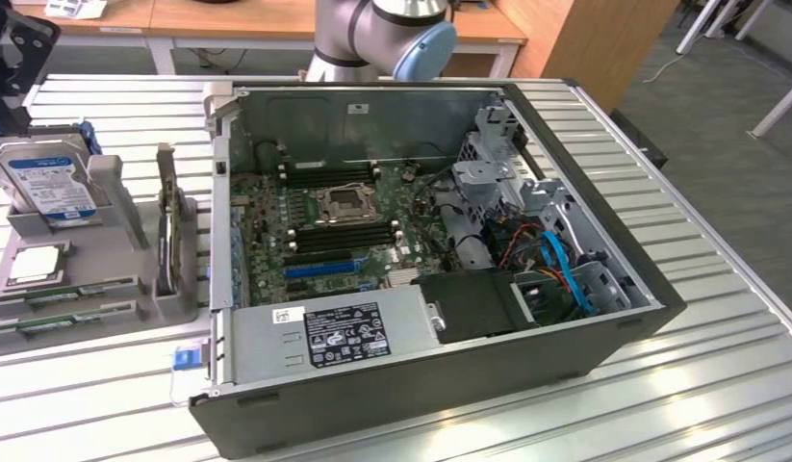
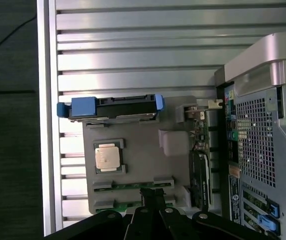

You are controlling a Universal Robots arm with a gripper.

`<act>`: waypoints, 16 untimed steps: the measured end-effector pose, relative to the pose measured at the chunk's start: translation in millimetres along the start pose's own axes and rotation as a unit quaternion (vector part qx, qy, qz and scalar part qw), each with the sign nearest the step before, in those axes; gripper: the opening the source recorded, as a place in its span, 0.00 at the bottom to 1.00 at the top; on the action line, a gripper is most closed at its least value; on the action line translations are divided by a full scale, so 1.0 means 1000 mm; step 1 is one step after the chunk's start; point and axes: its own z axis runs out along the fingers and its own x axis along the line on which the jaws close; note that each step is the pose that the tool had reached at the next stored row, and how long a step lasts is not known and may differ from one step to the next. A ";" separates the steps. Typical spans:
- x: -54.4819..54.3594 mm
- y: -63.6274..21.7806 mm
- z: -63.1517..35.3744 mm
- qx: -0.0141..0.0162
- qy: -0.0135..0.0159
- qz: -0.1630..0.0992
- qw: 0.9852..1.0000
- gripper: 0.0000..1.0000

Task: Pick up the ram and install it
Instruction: 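Reach for the ram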

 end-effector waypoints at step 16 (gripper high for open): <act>0.011 -0.0076 -0.0004 0.000 -0.003 0.000 1.000 0.10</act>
